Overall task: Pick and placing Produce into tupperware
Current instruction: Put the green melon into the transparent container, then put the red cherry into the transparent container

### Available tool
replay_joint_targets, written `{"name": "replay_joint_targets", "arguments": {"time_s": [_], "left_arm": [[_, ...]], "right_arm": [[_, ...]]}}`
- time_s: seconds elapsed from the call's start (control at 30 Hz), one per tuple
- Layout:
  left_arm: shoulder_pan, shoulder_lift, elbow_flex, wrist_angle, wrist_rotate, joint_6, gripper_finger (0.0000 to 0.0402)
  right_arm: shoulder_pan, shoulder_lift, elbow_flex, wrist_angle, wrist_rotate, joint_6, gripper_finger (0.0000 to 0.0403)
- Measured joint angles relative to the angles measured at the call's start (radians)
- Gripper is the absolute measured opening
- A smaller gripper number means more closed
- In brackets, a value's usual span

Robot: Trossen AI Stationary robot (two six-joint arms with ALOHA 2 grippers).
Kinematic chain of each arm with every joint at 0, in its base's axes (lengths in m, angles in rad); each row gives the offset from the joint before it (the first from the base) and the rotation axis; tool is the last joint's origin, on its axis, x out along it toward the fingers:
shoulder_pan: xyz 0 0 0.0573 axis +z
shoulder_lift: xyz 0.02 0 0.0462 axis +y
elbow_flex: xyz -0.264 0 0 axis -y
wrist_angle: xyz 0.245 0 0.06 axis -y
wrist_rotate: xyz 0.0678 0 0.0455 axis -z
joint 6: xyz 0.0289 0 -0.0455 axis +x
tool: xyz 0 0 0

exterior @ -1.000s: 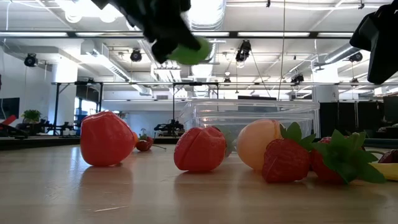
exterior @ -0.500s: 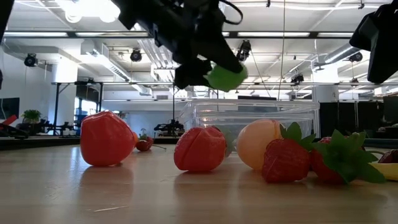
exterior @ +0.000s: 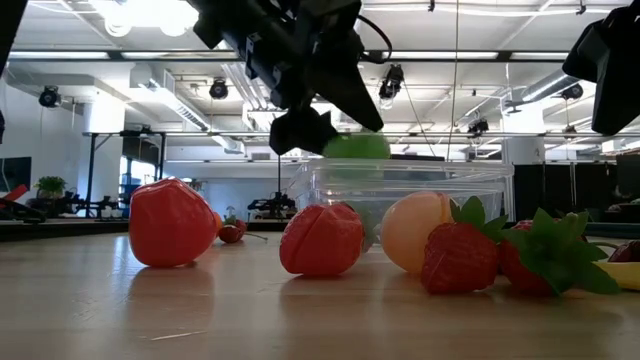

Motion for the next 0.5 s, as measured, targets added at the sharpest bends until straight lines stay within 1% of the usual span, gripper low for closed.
{"name": "replay_joint_targets", "arguments": {"time_s": [0.2, 0.37, 0.5], "left_arm": [[0.002, 0.000, -0.002, -0.001, -0.006, 0.003, 0.0317], [0.002, 0.001, -0.002, -0.001, -0.020, 0.015, 0.0322], [0.002, 0.010, -0.002, -0.016, -0.046, 0.076, 0.0321]], "right_arm": [[0.000, 0.000, 0.000, 0.000, 0.000, 0.000, 0.0226], [0.000, 0.000, 0.000, 0.000, 0.000, 0.000, 0.0226], [0.000, 0.000, 0.000, 0.000, 0.000, 0.003, 0.0226]]}}
